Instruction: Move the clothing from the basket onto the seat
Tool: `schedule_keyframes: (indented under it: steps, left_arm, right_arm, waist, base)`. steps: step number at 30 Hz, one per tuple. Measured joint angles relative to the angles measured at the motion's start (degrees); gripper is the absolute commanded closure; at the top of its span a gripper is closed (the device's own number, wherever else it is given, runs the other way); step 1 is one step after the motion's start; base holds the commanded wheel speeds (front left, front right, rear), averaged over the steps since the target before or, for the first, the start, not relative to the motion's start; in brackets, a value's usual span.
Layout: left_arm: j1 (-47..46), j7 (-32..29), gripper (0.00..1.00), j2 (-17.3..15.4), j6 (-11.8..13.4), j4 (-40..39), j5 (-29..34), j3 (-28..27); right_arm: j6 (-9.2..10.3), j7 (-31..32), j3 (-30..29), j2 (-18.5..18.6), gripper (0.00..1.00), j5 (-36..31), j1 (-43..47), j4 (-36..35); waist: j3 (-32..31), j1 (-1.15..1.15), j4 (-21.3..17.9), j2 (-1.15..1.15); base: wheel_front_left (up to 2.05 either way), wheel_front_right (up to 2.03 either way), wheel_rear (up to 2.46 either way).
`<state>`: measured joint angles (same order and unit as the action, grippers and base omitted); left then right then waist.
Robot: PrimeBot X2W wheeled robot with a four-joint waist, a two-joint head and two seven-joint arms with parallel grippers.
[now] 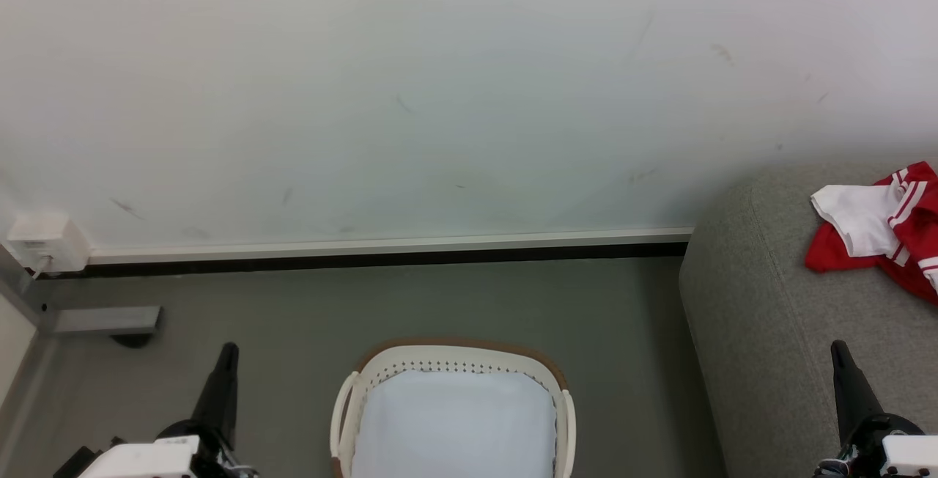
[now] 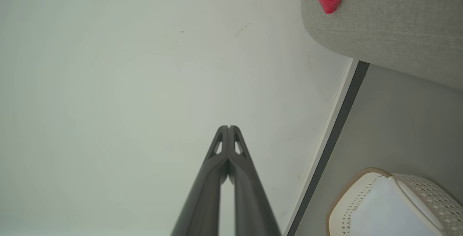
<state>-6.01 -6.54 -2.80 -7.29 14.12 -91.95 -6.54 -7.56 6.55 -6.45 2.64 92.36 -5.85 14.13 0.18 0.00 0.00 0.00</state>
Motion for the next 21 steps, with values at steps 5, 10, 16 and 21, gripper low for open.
schedule_keyframes:
  steps: [5,10,16,21]
  left_arm:
    - [0.0,0.0,1.00,0.0,0.0,0.0,0.0,0.0]
    - [0.0,0.0,1.00,0.0,0.0,0.0,0.0,0.0]
    - [0.0,0.0,1.00,0.0,0.0,0.0,0.0,0.0]
    - [0.0,0.0,1.00,0.0,0.0,0.0,0.0,0.0]
  right_arm:
    - [0.01,0.0,0.0,0.0,1.00,0.0,0.0,0.0]
    - [0.01,0.0,0.0,0.0,1.00,0.0,0.0,0.0]
    - [0.01,0.0,0.0,0.0,1.00,0.0,0.0,0.0]
    - [0.01,0.0,0.0,0.0,1.00,0.0,0.0,0.0]
  waist:
    - [0.0,0.00,0.0,0.00]
    - [0.0,0.00,0.0,0.00]
    - [0.0,0.00,0.0,0.00]
    - [0.0,0.00,0.0,0.00]
  base:
    - [0.00,0.00,0.00]
    - [0.00,0.00,0.00]
    - [0.00,0.00,0.00]
    - [0.00,0.00,0.00]
